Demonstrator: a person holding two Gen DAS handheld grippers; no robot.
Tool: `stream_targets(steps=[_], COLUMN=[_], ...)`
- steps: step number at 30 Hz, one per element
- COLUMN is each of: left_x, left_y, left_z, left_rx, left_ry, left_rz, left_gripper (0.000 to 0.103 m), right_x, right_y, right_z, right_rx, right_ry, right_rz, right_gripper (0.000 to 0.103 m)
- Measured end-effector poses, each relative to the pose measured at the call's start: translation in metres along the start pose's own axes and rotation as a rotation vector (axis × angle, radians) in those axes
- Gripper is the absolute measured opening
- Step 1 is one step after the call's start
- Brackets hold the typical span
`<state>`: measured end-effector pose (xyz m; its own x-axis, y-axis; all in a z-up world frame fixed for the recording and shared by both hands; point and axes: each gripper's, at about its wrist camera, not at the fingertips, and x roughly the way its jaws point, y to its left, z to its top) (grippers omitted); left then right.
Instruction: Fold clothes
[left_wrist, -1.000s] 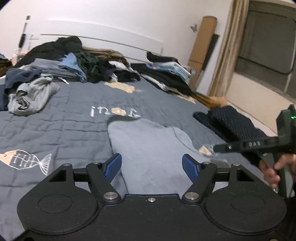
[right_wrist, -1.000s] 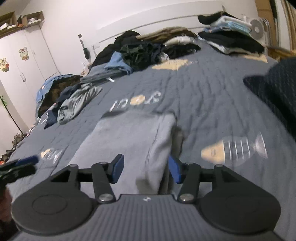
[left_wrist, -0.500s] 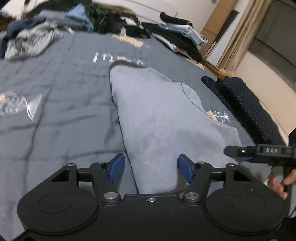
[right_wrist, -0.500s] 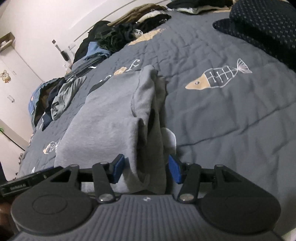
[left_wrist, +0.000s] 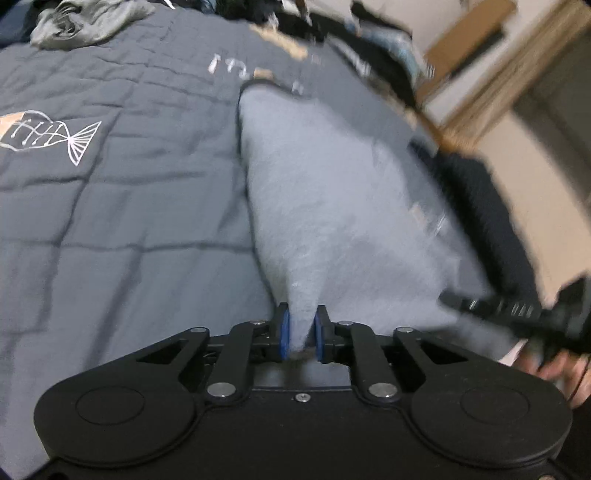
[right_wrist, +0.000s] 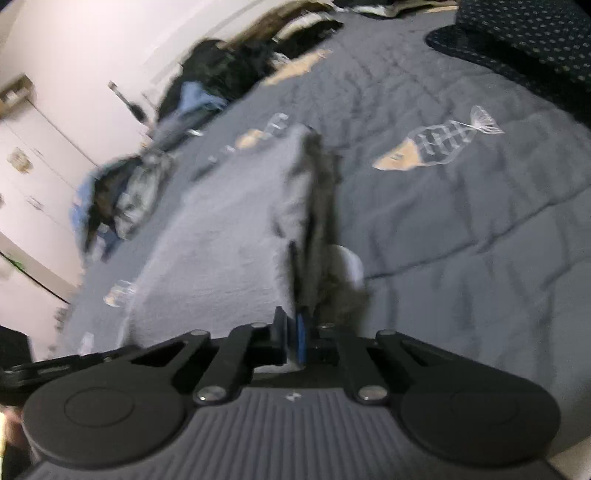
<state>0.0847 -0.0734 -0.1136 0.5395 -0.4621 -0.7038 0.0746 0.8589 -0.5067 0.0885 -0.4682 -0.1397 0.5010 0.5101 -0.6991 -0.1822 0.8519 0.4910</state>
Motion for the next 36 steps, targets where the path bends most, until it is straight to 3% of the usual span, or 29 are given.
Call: stream_targets(steps=[3,7,10,13,18,20,24,25,28,31,34,36], left_x=[-0.006,-0.034,-0.049,-0.051,-0.032,-0.014,0.022,0.036,0.07,0.073,0.071,0.065], left_y=[-0.004,-0.008,-0.01,-0.017,-0.031,-0.037,-0.029,-0.022,-0.002,0.005,0.0,-0.002], left_z=[0.001,0.006,0.015,0.031,0.052,0.058,0.063,0.064,0.061,0.056,0.057,0.06], left_rx=[0.023,0.053,0.04,0.036,0.053,0.08,0.029,0.005,-0.067,-0.071,-0.062,-0.071], left_ry=[-0.025,-0.153,-0.236,-0.265,-0.244,-0.21,-0.113,-0.07,0.022,0.007,0.006,-0.006], left_rz=[0.009,-0.032,-0.092,-0.162,-0.314,-0.348,-0.443,-0.419,-0.367,-0.397,-0.397,-0.438], left_gripper=[0.037,0.057,0.058,0.058,0.062,0.065,0.067,0.073,0.073,0.073,0.076,0.08], right_x=[0.006,-0.016,-0.031,-0.039,-0.034,-0.029,-0.02,-0.019,-0.019,-0.018,-0.016,-0.01], right_y=[0.002,0.009,0.009,0.007,0.014,0.016,0.019,0.018,0.015,0.015,0.024,0.037], right_z=[-0.002,0.006,0.013,0.021,0.03,0.031,0.033,0.033,0.035,0.046,0.068,0.083], right_rx=[-0.033,-0.088,-0.085,-0.05,-0.08,-0.091,-0.109,-0.106,-0.097,-0.085,-0.094,-0.136], right_ry=[0.001,-0.1,-0.178,-0.223,-0.231,-0.221,-0.191,-0.188,-0.189,-0.187,-0.176,-0.162], right_rz=[-0.042,-0.064,-0.047,-0.001,0.042,0.042,0.039,0.039,0.027,0.051,0.127,0.18], right_gripper=[0.01,0.035,0.039,0.04,0.048,0.051,0.053,0.054,0.054,0.055,0.055,0.057])
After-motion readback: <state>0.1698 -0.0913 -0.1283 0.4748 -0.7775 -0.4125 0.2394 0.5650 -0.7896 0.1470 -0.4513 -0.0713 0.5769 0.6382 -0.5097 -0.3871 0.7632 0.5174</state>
